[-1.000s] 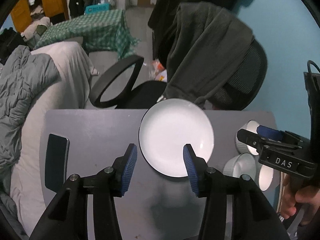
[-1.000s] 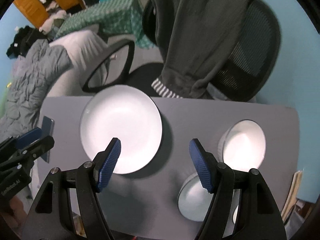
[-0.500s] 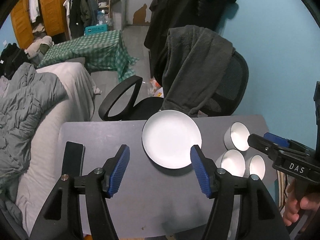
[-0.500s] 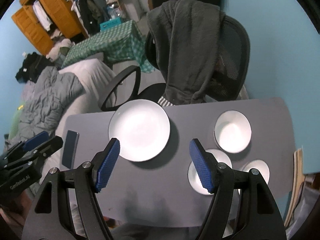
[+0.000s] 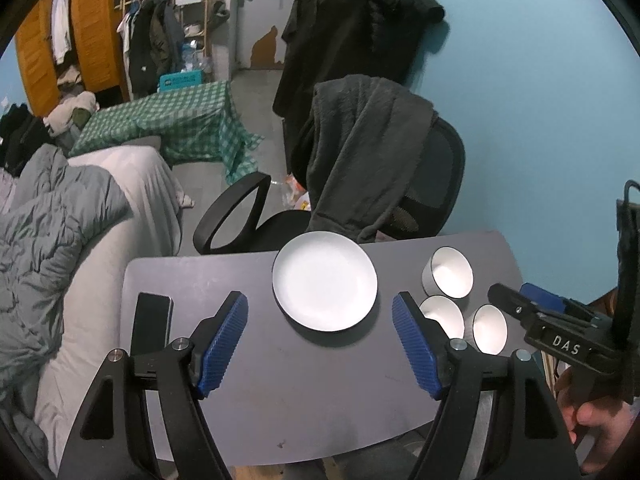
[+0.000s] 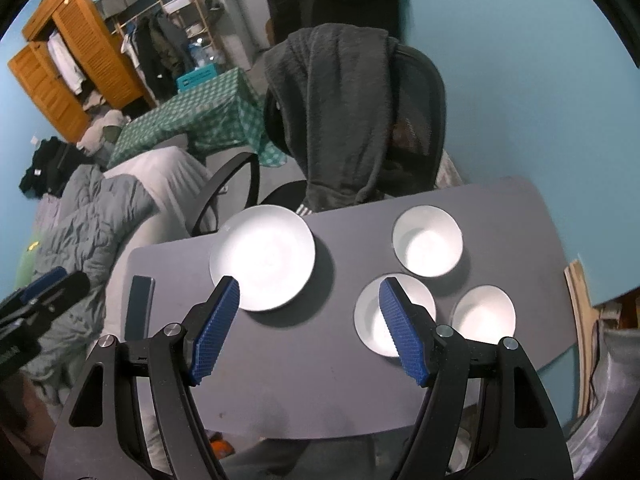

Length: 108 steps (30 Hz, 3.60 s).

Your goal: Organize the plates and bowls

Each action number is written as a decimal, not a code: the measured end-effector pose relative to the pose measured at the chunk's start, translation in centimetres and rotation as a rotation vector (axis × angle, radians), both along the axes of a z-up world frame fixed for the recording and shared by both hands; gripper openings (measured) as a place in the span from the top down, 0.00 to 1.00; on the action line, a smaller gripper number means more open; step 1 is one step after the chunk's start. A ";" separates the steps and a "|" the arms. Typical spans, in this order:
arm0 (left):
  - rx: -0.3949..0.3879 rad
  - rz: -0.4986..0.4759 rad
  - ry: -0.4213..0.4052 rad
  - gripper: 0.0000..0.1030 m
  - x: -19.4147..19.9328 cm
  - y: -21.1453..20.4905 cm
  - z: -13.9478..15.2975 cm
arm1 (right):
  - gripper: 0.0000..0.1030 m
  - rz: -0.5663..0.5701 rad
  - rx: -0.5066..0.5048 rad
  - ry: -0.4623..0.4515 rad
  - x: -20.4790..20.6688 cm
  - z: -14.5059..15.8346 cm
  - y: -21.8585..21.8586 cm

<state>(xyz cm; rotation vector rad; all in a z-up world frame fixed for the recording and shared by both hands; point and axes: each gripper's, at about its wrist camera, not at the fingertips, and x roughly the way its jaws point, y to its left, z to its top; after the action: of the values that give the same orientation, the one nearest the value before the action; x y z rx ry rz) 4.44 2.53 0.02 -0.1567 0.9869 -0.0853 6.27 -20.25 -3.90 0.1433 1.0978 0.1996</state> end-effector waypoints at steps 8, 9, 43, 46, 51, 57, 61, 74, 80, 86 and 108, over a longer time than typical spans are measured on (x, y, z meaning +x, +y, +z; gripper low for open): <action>0.018 -0.067 -0.025 0.26 -0.1 -1.3 1.2 | 0.30 -0.068 0.011 0.015 -1.7 -0.1 -1.8; 0.019 -0.074 -0.028 0.26 -0.1 -1.5 1.2 | 0.30 -0.072 0.009 0.014 -1.9 -0.1 -2.1; 0.008 -0.217 0.186 0.26 4.7 -14.2 -7.5 | 0.30 -0.106 -0.030 0.127 1.0 -5.9 -13.0; 0.002 -0.195 0.240 0.26 5.3 -14.9 -10.0 | 0.30 -0.043 -0.033 0.145 2.2 -7.2 -13.2; -0.029 -0.123 0.314 0.26 6.0 -15.3 -13.4 | 0.30 0.075 -0.024 0.181 4.2 -10.0 -12.8; -0.021 -0.088 0.362 0.26 6.3 -15.9 -16.6 | 0.30 0.179 0.003 0.259 6.1 -14.3 -11.4; -0.008 -0.067 0.393 0.26 6.6 -16.2 -18.6 | 0.30 0.234 -0.012 0.310 6.9 -16.7 -10.2; 0.000 -0.040 0.482 0.26 6.5 -17.5 -23.4 | 0.46 0.348 -0.046 0.418 7.8 -20.7 -9.0; -0.027 -0.020 0.503 0.26 6.5 -18.0 -24.3 | 0.56 0.363 -0.068 0.424 7.9 -21.4 -9.0; -0.055 -0.011 0.530 0.35 5.5 -18.1 -25.2 | 0.70 0.413 -0.072 0.430 7.5 -20.9 -8.8; -0.064 -0.022 0.586 0.64 3.9 -17.2 -25.6 | 0.88 0.448 -0.036 0.462 6.0 -20.5 -7.6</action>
<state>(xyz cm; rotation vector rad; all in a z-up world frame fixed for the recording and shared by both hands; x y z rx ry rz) 8.37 -14.65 -25.56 -0.2371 1.5711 -0.0932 12.32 -27.81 -24.43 -0.0987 1.5858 0.5682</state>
